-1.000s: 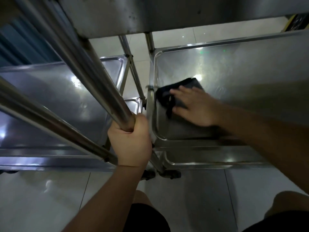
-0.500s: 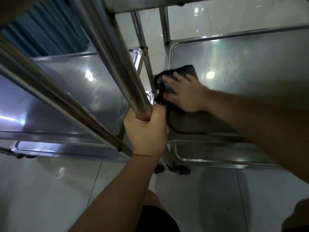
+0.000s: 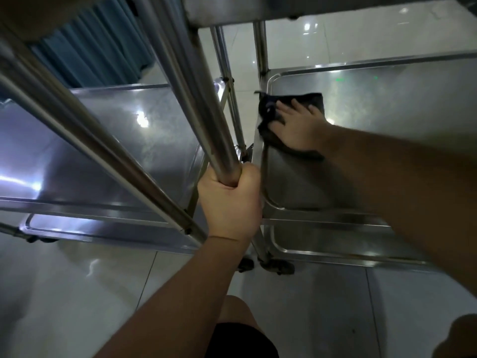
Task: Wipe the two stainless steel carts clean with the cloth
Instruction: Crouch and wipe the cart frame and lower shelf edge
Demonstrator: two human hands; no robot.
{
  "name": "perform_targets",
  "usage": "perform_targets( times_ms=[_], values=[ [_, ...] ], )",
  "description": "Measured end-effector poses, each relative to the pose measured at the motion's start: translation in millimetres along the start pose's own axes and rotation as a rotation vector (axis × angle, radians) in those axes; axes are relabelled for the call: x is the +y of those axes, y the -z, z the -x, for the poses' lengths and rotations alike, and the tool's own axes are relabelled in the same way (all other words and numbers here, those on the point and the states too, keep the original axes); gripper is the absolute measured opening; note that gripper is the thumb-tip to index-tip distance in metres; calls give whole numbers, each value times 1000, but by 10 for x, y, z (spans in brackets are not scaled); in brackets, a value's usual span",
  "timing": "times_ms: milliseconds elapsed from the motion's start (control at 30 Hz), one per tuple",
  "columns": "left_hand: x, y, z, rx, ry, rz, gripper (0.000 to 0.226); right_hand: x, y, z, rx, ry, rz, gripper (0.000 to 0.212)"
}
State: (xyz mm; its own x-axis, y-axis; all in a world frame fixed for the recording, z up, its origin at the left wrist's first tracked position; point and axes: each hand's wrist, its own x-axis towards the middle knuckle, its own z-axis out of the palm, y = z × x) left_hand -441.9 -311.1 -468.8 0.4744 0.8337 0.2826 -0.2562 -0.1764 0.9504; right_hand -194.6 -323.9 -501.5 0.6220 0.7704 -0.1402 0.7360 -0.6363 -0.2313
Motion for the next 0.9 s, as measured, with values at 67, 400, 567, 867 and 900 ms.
perform_targets(
  times_ms=[67, 400, 567, 867, 900],
  values=[
    [-11, 4, -5, -10, 10, 4, 35, -109, -32, -190, -26, -83, -55, 79],
    [2, -7, 7, 12, 35, -67, 35, -435, -291, 1065, -16, 98, -37, 81],
    [-80, 37, -37, 37, 57, -149, 30, -435, -319, 1595, -122, 277, -119, 66],
    [59, 19, -2, 33, 163, -193, 24, -223, -386, 1992, -9, 345, 9, 73],
    [94, 17, 26, 34, 167, -206, 29, -187, -399, 2042, 11, 340, 21, 72]
  ],
)
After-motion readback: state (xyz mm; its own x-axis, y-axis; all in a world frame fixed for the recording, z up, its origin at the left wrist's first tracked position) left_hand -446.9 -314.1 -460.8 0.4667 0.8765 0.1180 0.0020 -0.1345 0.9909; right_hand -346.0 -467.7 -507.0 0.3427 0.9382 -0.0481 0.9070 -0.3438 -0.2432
